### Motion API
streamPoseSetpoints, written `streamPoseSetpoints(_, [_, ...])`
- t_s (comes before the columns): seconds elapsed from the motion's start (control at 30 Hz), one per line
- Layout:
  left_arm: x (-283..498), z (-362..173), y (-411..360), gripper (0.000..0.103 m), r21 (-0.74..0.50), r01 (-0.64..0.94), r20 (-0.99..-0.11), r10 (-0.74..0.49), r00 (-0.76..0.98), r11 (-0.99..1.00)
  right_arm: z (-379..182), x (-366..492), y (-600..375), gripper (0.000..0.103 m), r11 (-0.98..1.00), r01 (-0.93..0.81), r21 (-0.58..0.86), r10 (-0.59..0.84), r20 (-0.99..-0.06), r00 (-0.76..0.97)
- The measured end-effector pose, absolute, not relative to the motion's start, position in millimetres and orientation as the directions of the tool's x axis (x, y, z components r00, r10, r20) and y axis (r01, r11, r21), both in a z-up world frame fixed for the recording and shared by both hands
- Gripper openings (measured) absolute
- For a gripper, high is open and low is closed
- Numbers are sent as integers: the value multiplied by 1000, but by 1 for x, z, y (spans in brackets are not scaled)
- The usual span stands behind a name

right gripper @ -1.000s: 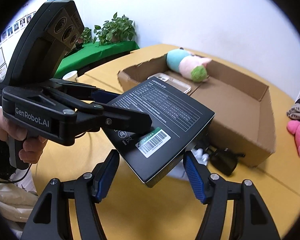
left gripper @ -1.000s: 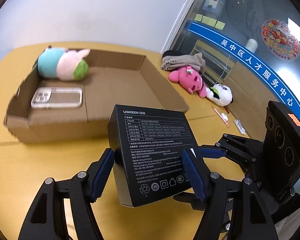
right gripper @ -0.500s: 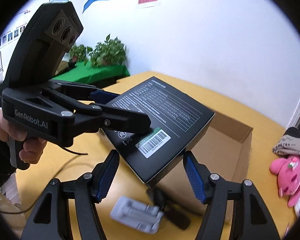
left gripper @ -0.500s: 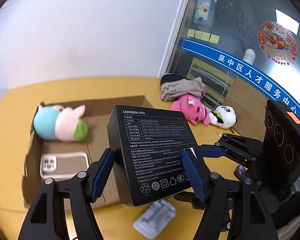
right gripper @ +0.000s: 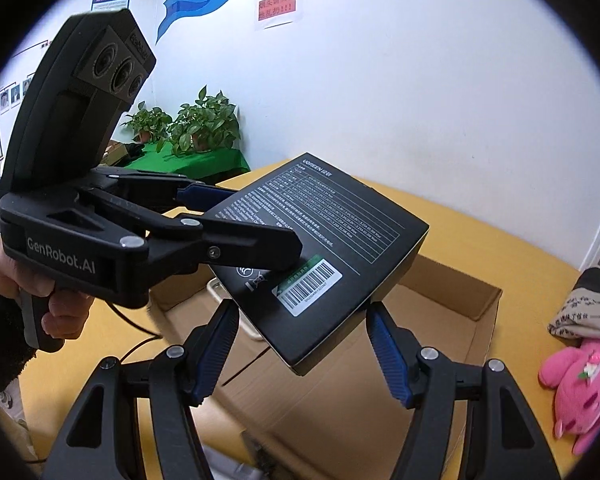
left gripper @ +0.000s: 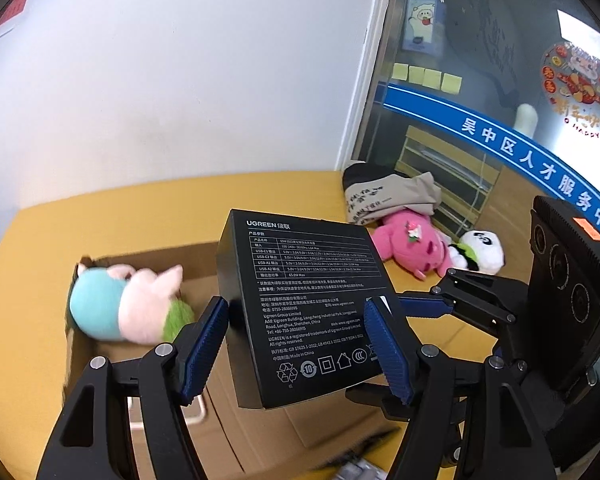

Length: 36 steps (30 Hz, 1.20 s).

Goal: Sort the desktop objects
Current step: 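Lift the black UGREEN box with both tools and carry it over the cardboard box, then lower the black box into the cardboard box and open both tools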

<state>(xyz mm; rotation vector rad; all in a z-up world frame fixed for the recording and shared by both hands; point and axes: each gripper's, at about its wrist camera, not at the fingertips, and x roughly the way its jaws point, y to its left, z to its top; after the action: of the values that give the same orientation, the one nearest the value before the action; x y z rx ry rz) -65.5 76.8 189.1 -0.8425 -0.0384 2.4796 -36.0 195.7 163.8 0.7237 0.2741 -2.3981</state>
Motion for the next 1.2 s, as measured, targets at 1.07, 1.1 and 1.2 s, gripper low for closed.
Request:
streamPoseSetpoints(1.07, [-271,55,103,73,-341,-240,-769,417,-484,-909,52,-243,200,66,-806,590,57,-374,-821,-432])
streamPoseSetpoints(1.1, [-272,50,104,73,-339,-233,-774,411,-481,-911,46,-252,199,66,-804,591,71,-373,-833,-408])
streamPoseSetpoints(1.2, [-276,32,107,73,-333,-218,-798,397,-454,-917,31,-263,194,66,-810,583,60,-335,-863,-377])
